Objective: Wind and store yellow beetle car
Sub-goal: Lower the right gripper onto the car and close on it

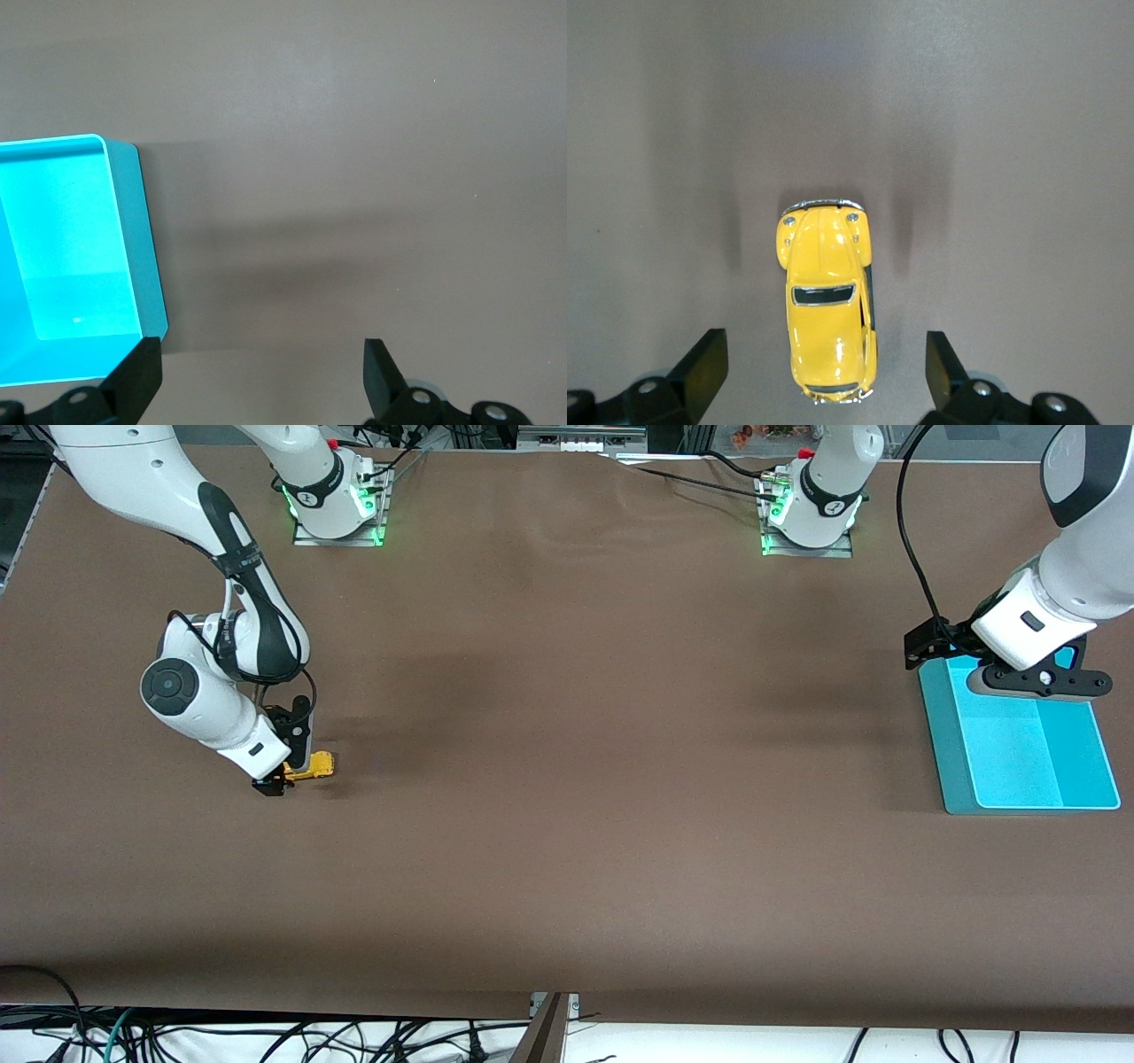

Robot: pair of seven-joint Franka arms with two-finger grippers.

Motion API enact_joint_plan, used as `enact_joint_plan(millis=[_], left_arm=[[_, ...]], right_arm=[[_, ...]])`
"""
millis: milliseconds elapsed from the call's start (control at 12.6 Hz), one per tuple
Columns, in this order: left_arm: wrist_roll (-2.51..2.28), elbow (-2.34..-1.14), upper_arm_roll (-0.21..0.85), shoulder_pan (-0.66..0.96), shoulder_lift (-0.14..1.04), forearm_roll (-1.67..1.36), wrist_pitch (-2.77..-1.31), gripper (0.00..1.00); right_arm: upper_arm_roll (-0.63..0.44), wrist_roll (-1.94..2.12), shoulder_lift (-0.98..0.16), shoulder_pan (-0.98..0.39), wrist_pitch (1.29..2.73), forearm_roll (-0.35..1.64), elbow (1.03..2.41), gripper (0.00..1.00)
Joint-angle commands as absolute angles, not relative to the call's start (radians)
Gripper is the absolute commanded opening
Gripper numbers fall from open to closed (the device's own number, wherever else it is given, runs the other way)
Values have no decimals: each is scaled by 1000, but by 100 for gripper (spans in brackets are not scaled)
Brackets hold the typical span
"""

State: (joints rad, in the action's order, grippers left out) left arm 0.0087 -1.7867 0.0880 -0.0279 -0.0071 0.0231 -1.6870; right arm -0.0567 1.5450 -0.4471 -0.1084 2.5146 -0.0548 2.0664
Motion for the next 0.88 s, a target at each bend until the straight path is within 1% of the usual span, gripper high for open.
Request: enact_joint_plan(millis=[0,159,239,318,398,795], left_arm=[[32,-1818,94,-43,-37,0,-1704,100],[32,-1818,94,-43,-37,0,-1704,100],[32,-1819,94,-43,-37,0,-1704,100],[32,-1822,94,-43,-38,0,-1706,100],[32,-1824,94,-43,-40,0,-1704,100],[32,-1827,94,-44,-43,-14,-1704,100]], right_arm=[[-49,1613,-465,-95,2560,-9,2079,98],[-49,1673,-480,-94,2577,43,2077,92],[-51,1683,-480,-95,2577,52,2077,86],[-51,1683,-480,-95,2577,52,2075,76],[-49,1681,-480,-97,2577,52,2074,69],[-49,1683,-474,-97,2568,52,2069,69]])
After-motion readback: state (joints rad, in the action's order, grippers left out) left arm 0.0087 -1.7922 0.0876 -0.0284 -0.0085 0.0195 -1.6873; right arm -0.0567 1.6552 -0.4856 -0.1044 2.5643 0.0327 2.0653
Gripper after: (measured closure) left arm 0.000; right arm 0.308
